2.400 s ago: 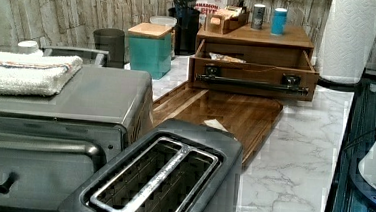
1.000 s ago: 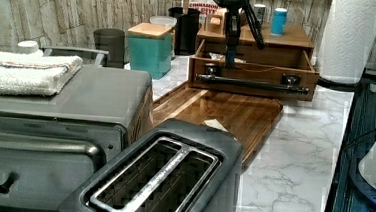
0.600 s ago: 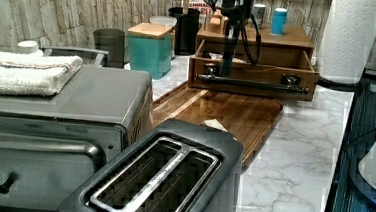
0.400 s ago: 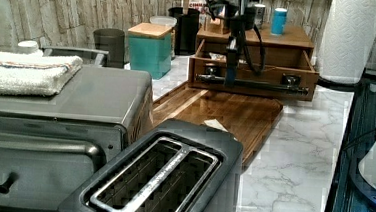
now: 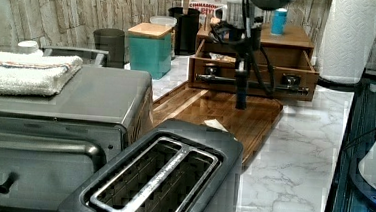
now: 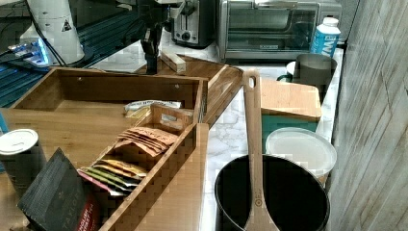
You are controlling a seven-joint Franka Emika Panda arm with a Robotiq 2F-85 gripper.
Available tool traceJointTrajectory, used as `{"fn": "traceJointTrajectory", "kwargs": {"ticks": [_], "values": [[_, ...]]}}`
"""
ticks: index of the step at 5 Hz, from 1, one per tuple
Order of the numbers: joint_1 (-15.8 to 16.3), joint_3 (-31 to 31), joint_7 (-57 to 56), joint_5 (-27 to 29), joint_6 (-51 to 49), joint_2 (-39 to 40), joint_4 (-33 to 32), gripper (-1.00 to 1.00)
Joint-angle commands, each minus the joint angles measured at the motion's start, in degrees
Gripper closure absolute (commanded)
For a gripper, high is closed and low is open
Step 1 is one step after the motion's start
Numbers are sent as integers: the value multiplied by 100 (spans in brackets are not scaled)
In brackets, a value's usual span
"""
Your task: Close the drawer.
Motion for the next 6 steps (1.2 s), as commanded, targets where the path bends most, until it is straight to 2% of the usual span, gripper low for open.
{"fn": "traceJointTrajectory", "kwargs": {"ticks": [1, 3, 5, 6], "values": [[-211, -213, -465, -285, -137, -118, 146, 100], [-482, -383, -1236, -272, -288, 59, 584, 100], [-644, -576, -1733, -112, 256, 101, 810, 100], [-724, -637, -2319, 277, 259, 413, 1160, 100]]}}
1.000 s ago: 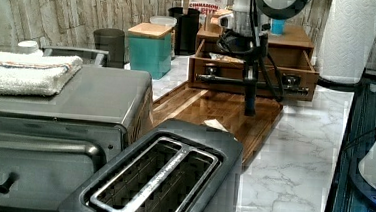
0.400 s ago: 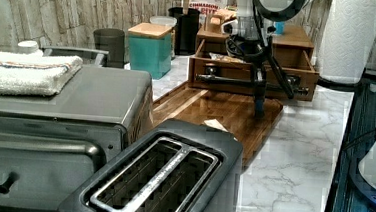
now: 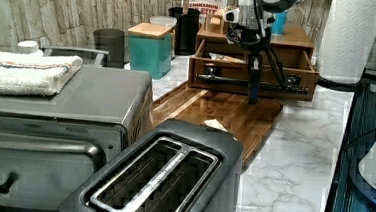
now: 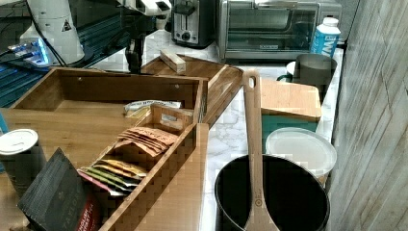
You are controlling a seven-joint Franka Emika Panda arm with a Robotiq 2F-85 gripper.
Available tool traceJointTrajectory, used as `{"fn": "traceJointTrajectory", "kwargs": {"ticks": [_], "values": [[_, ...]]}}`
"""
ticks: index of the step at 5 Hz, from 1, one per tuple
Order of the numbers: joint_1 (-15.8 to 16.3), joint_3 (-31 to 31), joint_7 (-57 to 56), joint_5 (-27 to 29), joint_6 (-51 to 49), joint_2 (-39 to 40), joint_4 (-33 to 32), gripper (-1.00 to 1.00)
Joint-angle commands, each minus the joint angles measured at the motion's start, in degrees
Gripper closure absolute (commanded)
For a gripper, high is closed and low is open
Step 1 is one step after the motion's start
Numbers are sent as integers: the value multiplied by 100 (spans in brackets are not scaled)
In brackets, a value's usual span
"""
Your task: Close the drawer.
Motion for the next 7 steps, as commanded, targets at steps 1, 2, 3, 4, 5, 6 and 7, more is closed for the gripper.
{"fn": "traceJointTrajectory", "kwargs": {"ticks": [1, 2, 3, 4, 5, 6, 7], "values": [[-185, -491, -984, 43, 607, 427, 1143, 100], [-264, -751, -1330, 147, 453, 596, 1521, 100], [-365, -927, -1575, 143, 569, 555, 1782, 100], [-407, -1112, -2039, 253, -67, 716, 2428, 100], [-234, -1532, -2833, 912, 24, 1139, 2824, 100], [-516, -1446, -3073, 997, -206, 1344, 3332, 100], [-524, -1593, -2996, 593, -602, 1541, 3953, 100]]}}
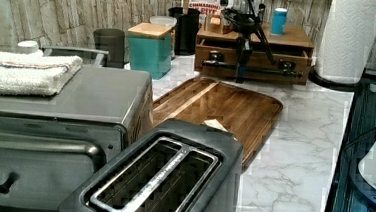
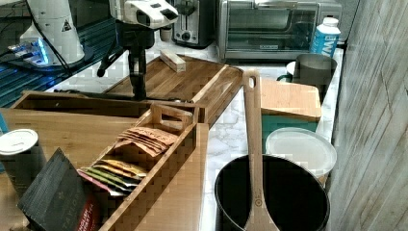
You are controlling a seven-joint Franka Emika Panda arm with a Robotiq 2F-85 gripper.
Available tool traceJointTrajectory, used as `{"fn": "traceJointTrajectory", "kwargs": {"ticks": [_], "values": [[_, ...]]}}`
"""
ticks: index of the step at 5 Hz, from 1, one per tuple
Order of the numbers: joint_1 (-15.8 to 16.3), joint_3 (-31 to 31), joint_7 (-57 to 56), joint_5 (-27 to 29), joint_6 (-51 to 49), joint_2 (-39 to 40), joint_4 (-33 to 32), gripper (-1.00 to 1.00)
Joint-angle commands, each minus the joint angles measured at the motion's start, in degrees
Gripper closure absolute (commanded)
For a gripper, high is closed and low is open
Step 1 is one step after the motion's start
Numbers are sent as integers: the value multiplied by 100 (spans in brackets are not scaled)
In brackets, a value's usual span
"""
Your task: Close the drawer.
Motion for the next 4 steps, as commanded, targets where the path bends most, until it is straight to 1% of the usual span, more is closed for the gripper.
{"fn": "traceJointTrajectory", "kwargs": {"ticks": [1, 2, 3, 4], "values": [[-504, -733, -579, -382, -435, 575, 2714, 100], [-711, -670, -1067, -107, 30, 769, 2774, 100], [-642, -753, -1038, -479, 7, 679, 2908, 100], [-665, -745, -876, -642, -539, 616, 3066, 100]]}}
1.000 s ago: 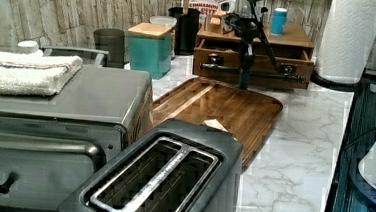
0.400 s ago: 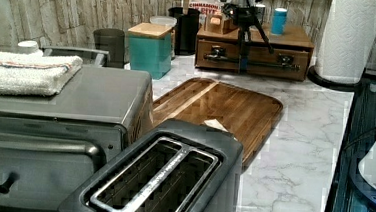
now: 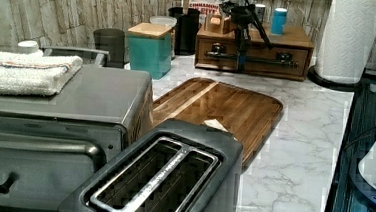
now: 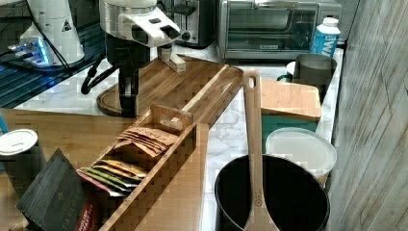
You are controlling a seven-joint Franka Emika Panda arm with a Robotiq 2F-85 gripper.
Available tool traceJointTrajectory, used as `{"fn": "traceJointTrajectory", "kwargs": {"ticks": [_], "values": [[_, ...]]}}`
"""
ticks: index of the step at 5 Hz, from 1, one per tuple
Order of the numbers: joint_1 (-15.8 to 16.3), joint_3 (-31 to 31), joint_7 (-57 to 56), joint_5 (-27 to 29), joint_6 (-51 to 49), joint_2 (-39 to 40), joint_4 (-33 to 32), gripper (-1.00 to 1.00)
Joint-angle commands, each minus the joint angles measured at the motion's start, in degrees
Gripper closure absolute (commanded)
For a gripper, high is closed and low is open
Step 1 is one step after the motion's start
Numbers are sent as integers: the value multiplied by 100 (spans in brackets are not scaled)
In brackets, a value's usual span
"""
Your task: Close the drawer.
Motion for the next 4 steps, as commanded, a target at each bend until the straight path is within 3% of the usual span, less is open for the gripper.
{"fn": "traceJointTrajectory", "kwargs": {"ticks": [1, 4], "values": [[-294, -589, -213, -539, 214, -316, 1633, 100], [-302, -581, -208, -543, 216, -316, 1634, 100]]}}
